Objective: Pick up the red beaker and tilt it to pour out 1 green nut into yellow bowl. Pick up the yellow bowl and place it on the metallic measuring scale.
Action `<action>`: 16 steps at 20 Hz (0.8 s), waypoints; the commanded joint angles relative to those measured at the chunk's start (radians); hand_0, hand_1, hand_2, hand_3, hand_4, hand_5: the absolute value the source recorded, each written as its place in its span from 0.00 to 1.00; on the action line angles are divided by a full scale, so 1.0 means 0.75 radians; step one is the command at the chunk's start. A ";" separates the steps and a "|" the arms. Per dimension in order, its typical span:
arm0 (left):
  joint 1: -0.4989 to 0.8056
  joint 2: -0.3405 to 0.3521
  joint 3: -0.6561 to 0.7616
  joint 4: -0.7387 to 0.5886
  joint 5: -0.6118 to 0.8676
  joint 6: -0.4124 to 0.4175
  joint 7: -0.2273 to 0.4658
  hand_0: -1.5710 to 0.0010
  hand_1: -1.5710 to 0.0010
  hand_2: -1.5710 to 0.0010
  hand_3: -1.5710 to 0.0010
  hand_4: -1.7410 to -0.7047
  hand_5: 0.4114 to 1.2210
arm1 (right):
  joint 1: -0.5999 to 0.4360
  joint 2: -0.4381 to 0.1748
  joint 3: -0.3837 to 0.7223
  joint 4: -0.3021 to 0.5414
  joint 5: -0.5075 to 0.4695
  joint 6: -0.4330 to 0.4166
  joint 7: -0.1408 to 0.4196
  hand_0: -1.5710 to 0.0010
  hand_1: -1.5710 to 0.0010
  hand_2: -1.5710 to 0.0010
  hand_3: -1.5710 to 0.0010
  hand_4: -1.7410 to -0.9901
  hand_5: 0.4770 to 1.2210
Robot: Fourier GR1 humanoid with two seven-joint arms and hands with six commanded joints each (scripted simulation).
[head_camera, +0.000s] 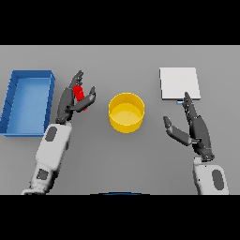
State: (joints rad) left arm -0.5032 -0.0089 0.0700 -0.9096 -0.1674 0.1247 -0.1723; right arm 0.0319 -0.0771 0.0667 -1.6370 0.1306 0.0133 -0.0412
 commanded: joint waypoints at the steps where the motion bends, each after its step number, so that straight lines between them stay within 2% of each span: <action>1: -0.015 -0.009 0.011 0.026 0.006 0.009 -0.014 0.78 0.80 0.79 0.85 0.34 0.44 | -0.006 0.001 0.002 0.002 0.010 -0.008 0.013 1.00 1.00 1.00 1.00 0.59 0.23; 2: -0.018 -0.019 0.029 0.039 0.026 0.012 -0.037 0.63 0.65 0.65 0.73 0.31 0.46 | -0.005 -0.004 -0.008 0.012 0.002 -0.005 0.004 1.00 1.00 1.00 1.00 0.60 0.23; 3: -0.033 -0.028 0.041 0.052 0.035 0.021 -0.050 0.50 0.52 0.52 0.59 0.31 0.57 | -0.016 -0.004 -0.007 0.002 0.001 -0.007 0.020 1.00 1.00 1.00 1.00 0.60 0.23; 4: -0.039 -0.039 0.050 0.071 0.040 0.032 -0.071 0.40 0.41 0.42 0.47 0.31 0.66 | 0.003 -0.007 -0.007 -0.020 -0.008 0.000 0.007 1.00 1.00 1.00 1.00 0.60 0.23; 5: -0.051 -0.029 0.062 0.082 0.046 0.031 -0.070 0.32 0.33 0.33 0.38 0.25 0.73 | 0.018 -0.012 -0.011 -0.020 -0.013 0.005 -0.007 1.00 1.00 1.00 1.00 0.60 0.23; 7: -0.064 -0.028 0.052 0.094 0.025 0.051 -0.084 0.21 0.21 0.21 0.28 0.17 0.82 | 0.007 -0.001 -0.003 -0.005 -0.001 -0.003 0.013 1.00 1.00 1.00 1.00 0.60 0.23; 8: -0.062 -0.023 0.045 0.100 0.026 0.045 -0.116 0.16 0.17 0.17 0.27 0.14 0.86 | 0.001 0.005 0.000 -0.004 0.006 -0.012 0.014 1.00 1.00 1.00 1.00 0.60 0.23; 9: -0.063 -0.022 0.039 0.086 0.031 0.041 -0.104 0.13 0.14 0.14 0.25 0.12 0.89 | 0.003 0.004 -0.005 0.002 0.002 -0.012 0.004 1.00 1.00 1.00 1.00 0.60 0.23; 10: -0.057 -0.028 0.028 0.081 0.030 0.038 -0.078 0.11 0.11 0.11 0.20 0.15 0.91 | -0.010 0.007 -0.006 0.006 0.003 -0.014 0.009 1.00 1.00 1.00 1.00 0.60 0.23; 12: -0.041 -0.025 0.005 0.061 0.021 0.035 -0.098 0.07 0.07 0.07 0.13 0.19 0.94 | -0.009 0.007 -0.002 0.008 0.010 -0.015 -0.007 1.00 1.00 1.00 1.00 0.60 0.23; 16: -0.051 -0.023 -0.007 -0.009 -0.008 0.046 -0.065 0.03 0.03 0.03 0.05 0.23 0.98 | 0.016 0.001 0.003 -0.008 0.003 0.000 -0.024 1.00 1.00 1.00 1.00 0.60 0.24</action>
State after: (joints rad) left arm -0.5421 -0.0256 0.0649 -0.9167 -0.1739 0.1586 -0.2223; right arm 0.0439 -0.0762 0.0687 -1.6427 0.1324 0.0135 -0.0607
